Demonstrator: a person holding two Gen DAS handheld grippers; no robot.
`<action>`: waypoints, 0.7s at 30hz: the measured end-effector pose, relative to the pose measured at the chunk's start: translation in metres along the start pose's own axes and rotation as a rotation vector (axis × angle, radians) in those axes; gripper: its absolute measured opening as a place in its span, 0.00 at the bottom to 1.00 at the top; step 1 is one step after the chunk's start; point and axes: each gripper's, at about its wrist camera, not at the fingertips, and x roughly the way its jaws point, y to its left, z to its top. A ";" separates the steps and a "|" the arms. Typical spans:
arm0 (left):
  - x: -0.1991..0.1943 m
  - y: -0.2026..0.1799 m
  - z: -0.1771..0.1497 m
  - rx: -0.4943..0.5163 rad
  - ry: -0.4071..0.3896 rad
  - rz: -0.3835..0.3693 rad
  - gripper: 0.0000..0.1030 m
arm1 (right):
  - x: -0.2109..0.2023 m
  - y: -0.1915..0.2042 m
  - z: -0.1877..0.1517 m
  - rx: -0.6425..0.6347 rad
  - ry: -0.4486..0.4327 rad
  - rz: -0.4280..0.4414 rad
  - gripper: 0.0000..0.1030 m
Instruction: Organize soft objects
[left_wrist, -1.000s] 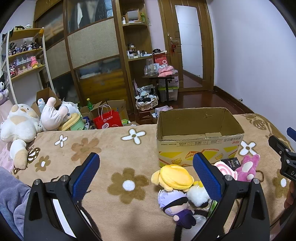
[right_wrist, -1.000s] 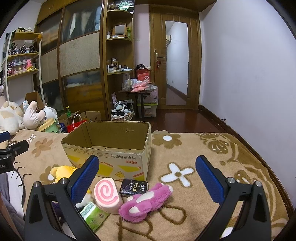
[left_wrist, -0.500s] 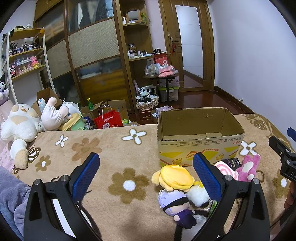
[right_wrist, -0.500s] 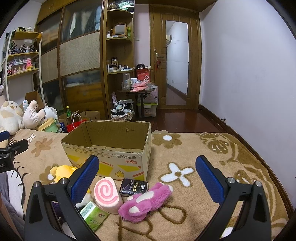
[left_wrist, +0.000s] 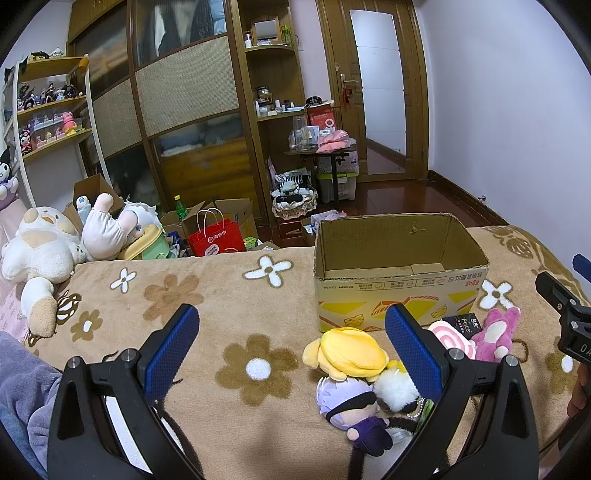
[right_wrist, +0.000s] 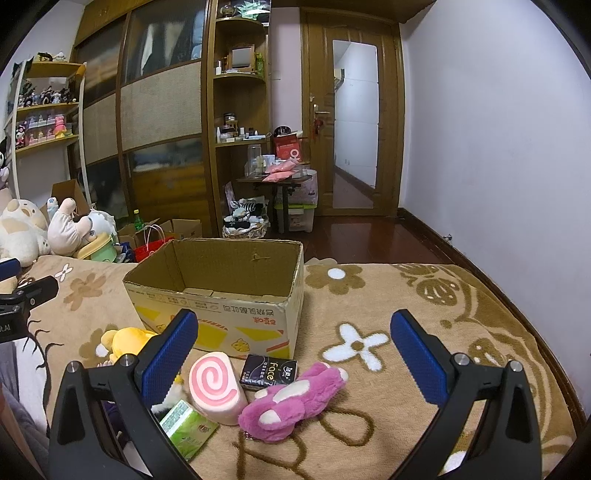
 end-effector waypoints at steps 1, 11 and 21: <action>0.000 0.000 0.000 0.000 0.000 0.000 0.97 | 0.000 0.000 0.000 0.000 0.000 -0.001 1.00; 0.000 0.000 0.000 0.001 0.000 0.001 0.97 | 0.001 0.001 -0.001 0.003 0.001 -0.001 1.00; 0.000 0.000 0.000 0.001 0.000 0.001 0.97 | 0.001 0.001 0.000 0.003 0.002 0.000 1.00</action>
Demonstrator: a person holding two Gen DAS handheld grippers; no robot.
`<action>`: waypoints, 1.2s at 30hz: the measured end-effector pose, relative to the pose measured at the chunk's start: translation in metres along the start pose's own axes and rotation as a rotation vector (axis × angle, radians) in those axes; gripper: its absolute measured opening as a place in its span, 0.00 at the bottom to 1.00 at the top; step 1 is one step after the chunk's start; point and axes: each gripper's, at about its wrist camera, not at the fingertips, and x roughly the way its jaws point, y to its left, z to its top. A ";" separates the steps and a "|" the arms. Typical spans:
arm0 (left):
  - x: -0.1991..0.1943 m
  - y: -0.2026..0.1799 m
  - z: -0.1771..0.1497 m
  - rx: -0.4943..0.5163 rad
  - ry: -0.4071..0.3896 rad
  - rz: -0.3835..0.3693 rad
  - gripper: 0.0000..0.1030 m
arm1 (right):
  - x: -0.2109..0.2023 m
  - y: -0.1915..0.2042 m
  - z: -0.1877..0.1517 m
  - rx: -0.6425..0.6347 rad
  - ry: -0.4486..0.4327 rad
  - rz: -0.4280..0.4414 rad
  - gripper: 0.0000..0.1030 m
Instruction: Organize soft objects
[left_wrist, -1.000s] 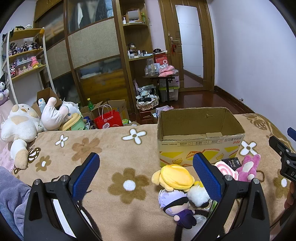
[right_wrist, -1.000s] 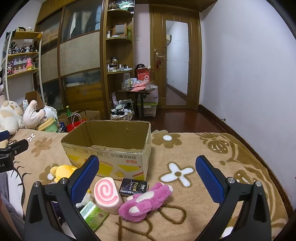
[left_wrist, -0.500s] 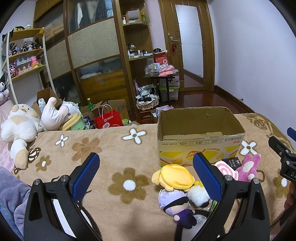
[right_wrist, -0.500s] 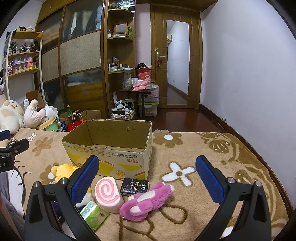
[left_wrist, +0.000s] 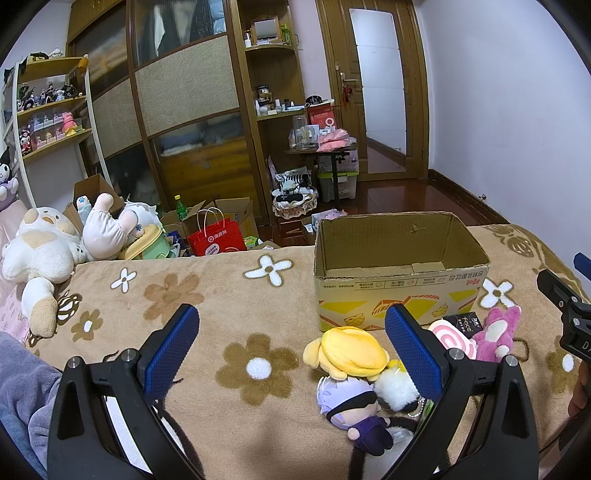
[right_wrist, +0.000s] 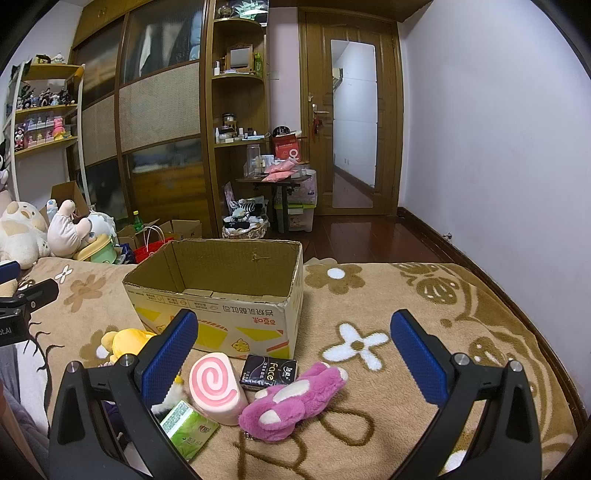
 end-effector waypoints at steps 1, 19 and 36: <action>0.000 0.000 0.000 0.000 0.001 0.000 0.97 | 0.000 0.000 -0.001 0.000 0.000 0.000 1.00; 0.003 0.002 0.000 0.006 0.031 0.011 0.97 | 0.002 0.000 -0.002 0.002 0.014 0.002 1.00; 0.062 -0.010 -0.012 0.013 0.280 -0.039 0.97 | 0.043 -0.014 -0.013 0.060 0.223 -0.041 1.00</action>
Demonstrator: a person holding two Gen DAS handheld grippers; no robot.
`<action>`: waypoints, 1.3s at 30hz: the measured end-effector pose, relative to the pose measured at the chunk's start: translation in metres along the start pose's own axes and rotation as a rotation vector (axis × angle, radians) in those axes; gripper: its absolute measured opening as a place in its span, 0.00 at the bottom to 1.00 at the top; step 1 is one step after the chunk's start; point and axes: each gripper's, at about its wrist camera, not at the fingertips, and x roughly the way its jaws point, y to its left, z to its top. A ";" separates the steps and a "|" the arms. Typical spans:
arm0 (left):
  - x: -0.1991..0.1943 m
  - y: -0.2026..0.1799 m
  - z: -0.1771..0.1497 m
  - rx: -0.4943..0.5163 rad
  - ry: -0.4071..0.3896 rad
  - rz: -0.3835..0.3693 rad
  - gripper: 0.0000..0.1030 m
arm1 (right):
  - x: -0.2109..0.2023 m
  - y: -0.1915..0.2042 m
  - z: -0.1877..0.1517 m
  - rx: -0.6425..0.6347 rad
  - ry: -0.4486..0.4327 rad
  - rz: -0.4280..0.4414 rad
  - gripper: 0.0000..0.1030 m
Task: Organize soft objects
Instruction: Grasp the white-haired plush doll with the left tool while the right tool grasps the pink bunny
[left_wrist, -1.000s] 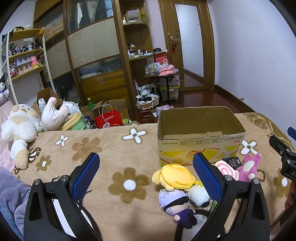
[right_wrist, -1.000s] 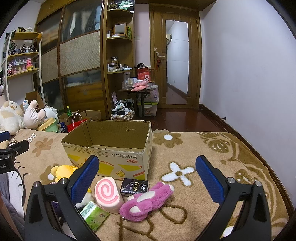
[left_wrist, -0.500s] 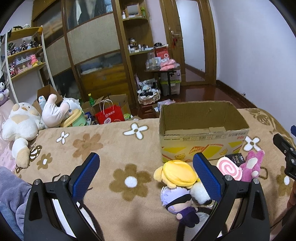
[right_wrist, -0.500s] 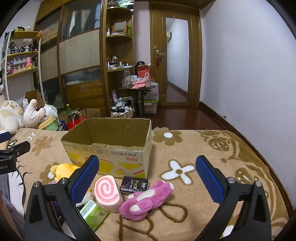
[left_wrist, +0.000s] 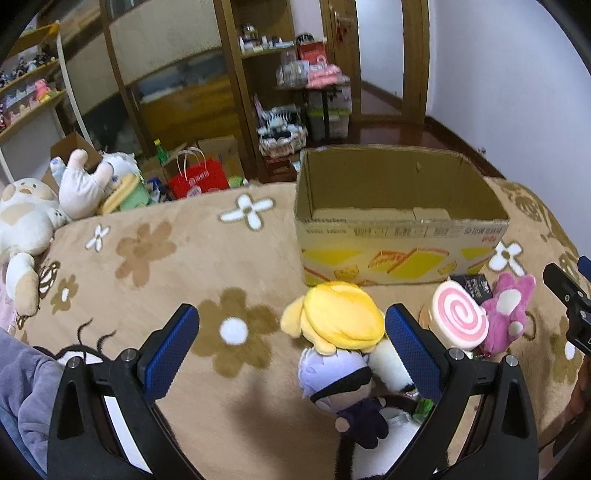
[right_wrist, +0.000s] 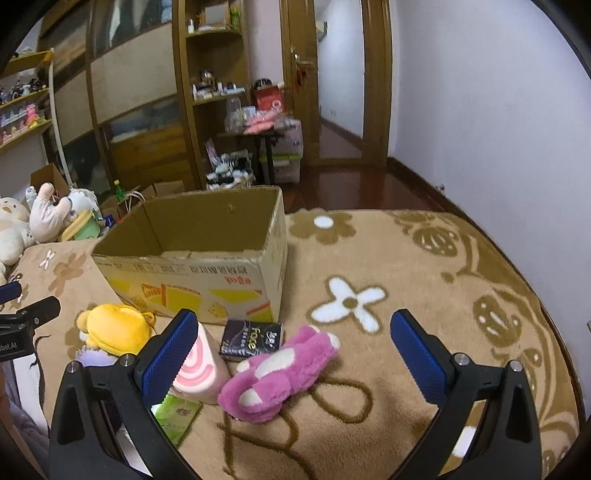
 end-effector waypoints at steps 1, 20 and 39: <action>0.005 -0.003 0.000 0.003 0.014 0.001 0.97 | 0.004 0.000 -0.001 0.003 0.014 -0.001 1.00; 0.065 -0.024 -0.018 0.067 0.286 -0.013 0.97 | 0.057 -0.004 -0.012 0.033 0.175 -0.030 1.00; 0.106 -0.035 -0.042 0.096 0.506 -0.063 0.82 | 0.092 0.000 -0.030 0.025 0.301 -0.027 1.00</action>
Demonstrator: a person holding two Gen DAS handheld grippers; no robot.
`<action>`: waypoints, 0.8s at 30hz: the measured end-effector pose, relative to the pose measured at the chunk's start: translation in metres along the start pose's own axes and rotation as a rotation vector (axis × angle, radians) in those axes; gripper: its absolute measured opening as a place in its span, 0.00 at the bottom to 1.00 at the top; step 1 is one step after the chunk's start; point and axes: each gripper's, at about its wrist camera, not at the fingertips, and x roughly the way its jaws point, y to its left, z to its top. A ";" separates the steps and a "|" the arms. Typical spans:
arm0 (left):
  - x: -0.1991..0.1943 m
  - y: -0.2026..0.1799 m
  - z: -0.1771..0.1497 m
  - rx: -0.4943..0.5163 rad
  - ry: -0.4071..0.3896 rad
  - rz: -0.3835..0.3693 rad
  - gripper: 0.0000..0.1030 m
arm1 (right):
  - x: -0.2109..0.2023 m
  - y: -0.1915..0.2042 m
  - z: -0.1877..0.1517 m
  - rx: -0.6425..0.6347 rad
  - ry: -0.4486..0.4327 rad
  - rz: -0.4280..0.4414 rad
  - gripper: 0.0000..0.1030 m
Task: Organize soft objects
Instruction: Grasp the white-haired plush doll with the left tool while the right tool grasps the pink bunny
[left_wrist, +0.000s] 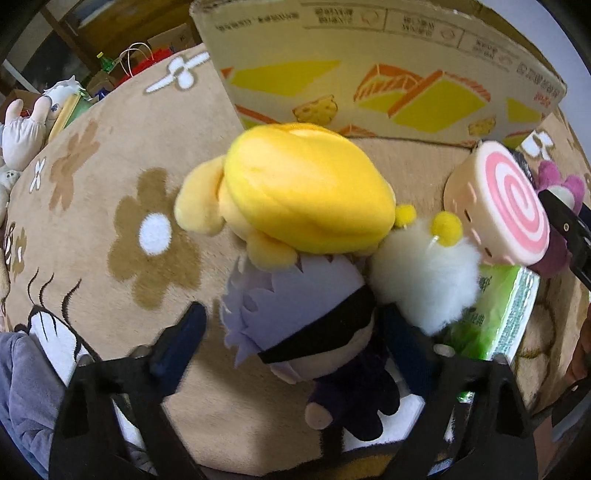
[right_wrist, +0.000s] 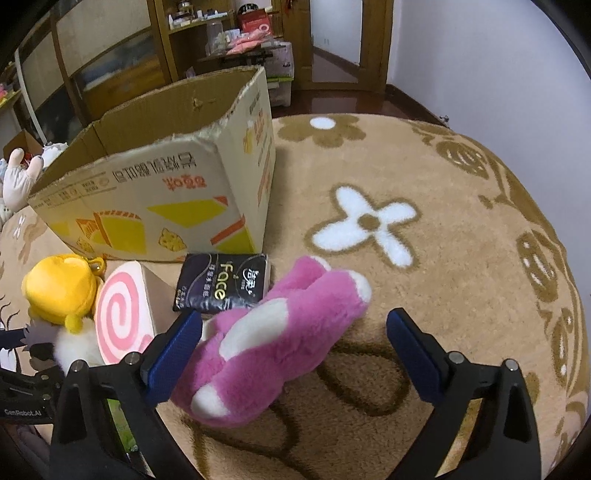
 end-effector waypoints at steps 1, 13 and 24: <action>0.001 0.000 -0.001 -0.003 0.005 -0.009 0.81 | 0.002 0.001 0.000 -0.003 0.010 0.004 0.98; 0.005 0.005 0.002 -0.030 0.024 -0.099 0.57 | 0.012 0.003 -0.003 0.008 0.075 0.079 0.83; -0.002 -0.004 -0.001 -0.011 0.007 -0.080 0.55 | 0.009 0.010 -0.005 -0.010 0.086 0.120 0.66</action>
